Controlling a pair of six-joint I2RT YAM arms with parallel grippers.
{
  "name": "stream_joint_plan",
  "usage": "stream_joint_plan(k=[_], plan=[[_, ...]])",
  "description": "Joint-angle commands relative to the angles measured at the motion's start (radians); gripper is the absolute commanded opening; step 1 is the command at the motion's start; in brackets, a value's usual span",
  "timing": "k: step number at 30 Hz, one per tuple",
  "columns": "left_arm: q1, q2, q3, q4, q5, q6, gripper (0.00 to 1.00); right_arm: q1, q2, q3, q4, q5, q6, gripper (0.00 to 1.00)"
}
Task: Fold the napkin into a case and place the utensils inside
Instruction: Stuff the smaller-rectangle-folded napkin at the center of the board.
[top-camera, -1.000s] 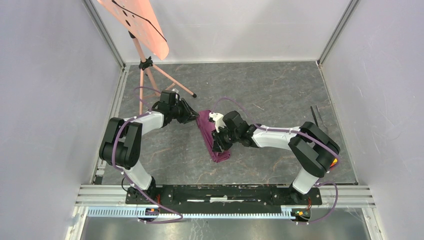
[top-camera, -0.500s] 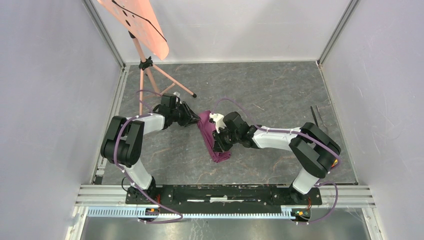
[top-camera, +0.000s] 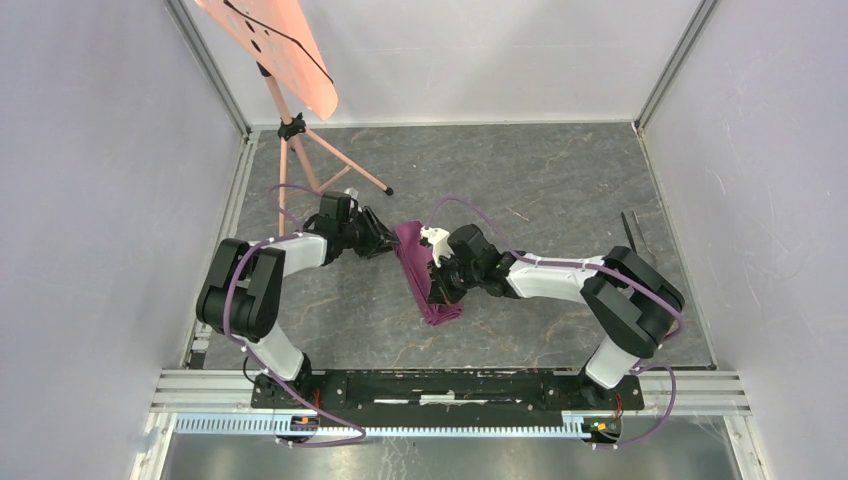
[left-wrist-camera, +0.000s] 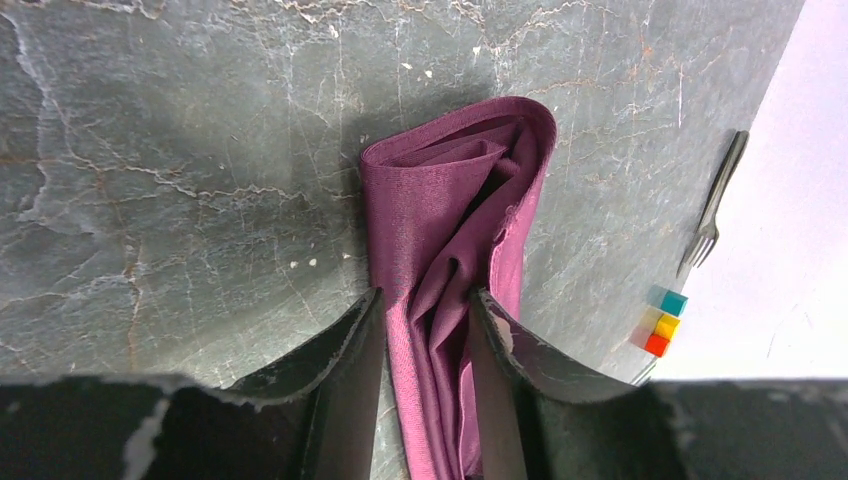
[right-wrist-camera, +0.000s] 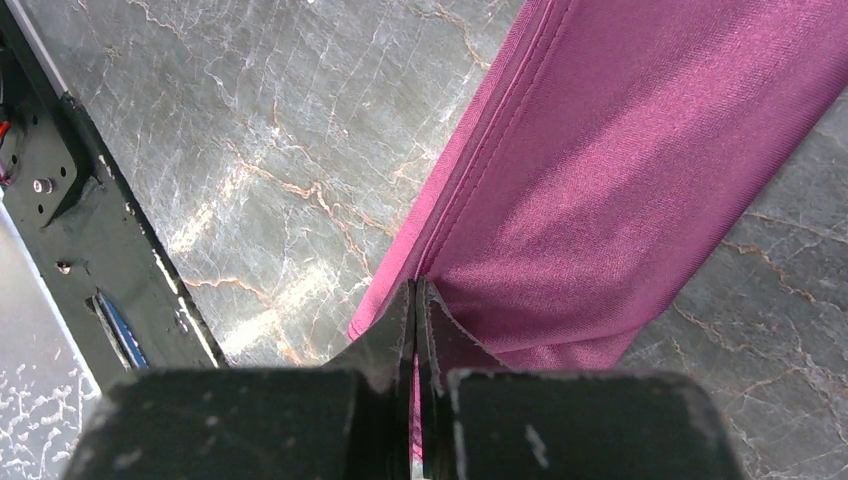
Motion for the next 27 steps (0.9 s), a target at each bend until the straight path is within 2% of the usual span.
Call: stream_joint_plan(k=[1,2,8,12,19,25,27], plan=[[0.003,-0.022,0.008,0.038,0.020,0.007,0.40,0.004,-0.037,-0.006,0.024,0.008,0.001,0.00],[0.003,-0.014,0.015,0.038,0.023,0.006,0.36,0.005,-0.036,-0.005,0.024,0.008,0.001,0.00],[0.003,0.015,0.040,0.047,0.030,-0.003,0.34,0.006,-0.033,-0.006,0.023,0.002,0.004,0.00],[0.003,0.037,0.056,0.052,0.031,-0.010,0.24,0.007,-0.028,-0.010,0.014,-0.009,0.004,0.00],[0.003,0.038,0.071,0.043,0.026,-0.009,0.12,0.017,-0.075,-0.069,0.007,0.000,0.010,0.00],[0.003,0.024,0.068,0.038,0.033,-0.009,0.10,0.017,-0.067,-0.055,0.013,0.010,0.005,0.00],[0.003,0.015,0.065,0.036,0.036,-0.010,0.10,0.018,-0.061,-0.018,0.012,0.012,0.008,0.11]])
